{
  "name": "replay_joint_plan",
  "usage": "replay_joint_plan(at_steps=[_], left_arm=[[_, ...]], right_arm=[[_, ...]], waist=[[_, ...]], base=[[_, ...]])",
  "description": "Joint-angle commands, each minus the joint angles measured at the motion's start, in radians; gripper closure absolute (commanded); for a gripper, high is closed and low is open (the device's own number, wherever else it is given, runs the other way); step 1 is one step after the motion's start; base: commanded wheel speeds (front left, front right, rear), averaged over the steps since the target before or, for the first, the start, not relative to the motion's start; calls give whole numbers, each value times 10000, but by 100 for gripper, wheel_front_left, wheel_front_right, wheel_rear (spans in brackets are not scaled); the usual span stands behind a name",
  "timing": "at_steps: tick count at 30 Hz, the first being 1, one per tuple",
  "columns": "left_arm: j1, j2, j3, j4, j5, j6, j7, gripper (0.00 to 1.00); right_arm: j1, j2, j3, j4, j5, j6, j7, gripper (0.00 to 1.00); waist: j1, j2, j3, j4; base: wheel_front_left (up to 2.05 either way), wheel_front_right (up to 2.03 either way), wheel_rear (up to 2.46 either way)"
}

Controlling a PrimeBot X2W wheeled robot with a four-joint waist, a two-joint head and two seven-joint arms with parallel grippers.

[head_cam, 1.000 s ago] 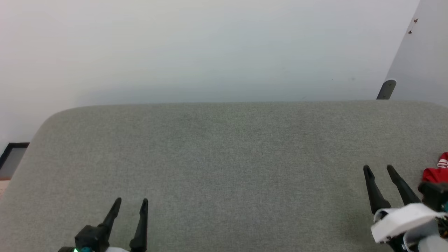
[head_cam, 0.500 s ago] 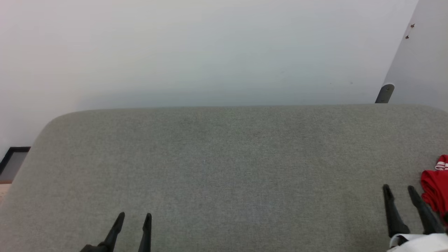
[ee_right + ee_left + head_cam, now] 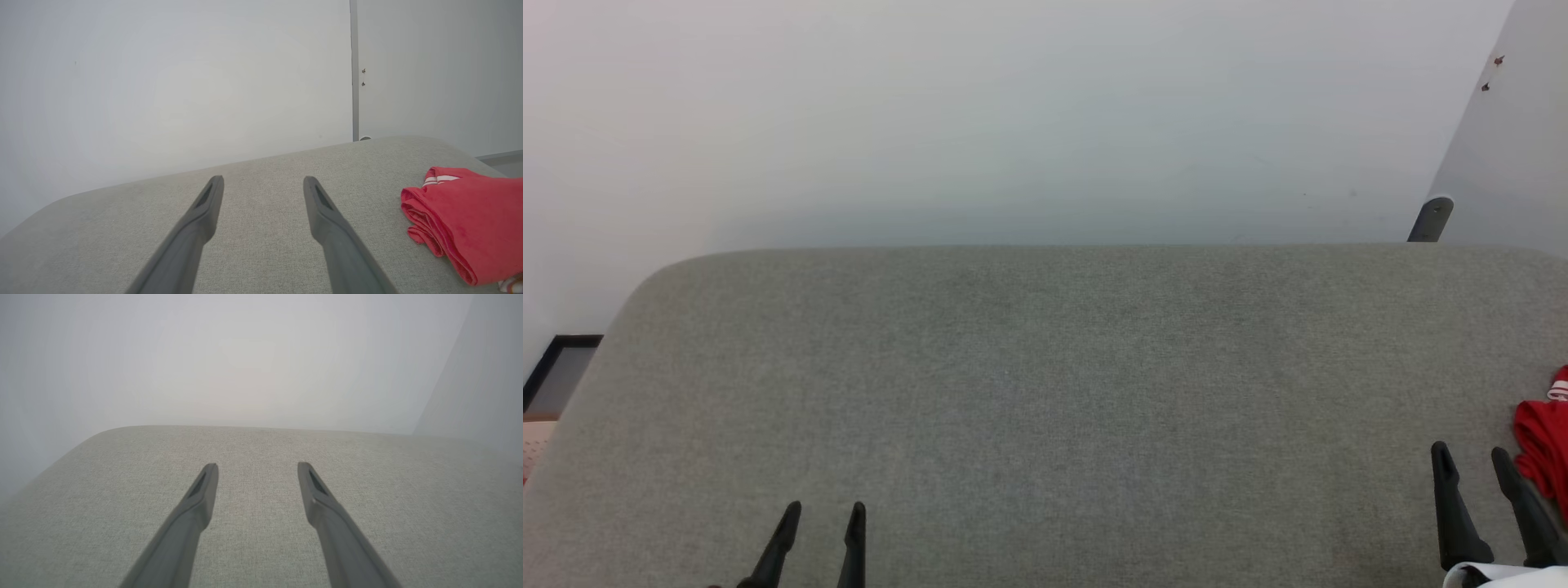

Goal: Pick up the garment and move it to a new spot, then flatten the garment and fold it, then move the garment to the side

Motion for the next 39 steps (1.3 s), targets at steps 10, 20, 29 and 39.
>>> replay_joint_plan(at_steps=[10,20,29,39], left_arm=[[166,-100,11,-235,-234,-20,-5,0],[308,-208,-9,37,-481,3,38,100],[-95,-220,56,234,-2230,9,443,100],[-513,-245,127,473,-3951,0,852,100]], right_arm=[[193,149,-84,-155,-38,-11,105,0],[215,299,-98,291,179,0,160,100],[-81,409,-149,468,1620,-1,483,100],[-363,523,-181,642,3069,-2,787,100]], waist=[[0,0,-37,-62],[0,0,-64,-107],[0,0,-3,-124],[0,0,65,-143]], base=[[0,0,0],[0,0,0],[0,0,0],[0,0,0]])
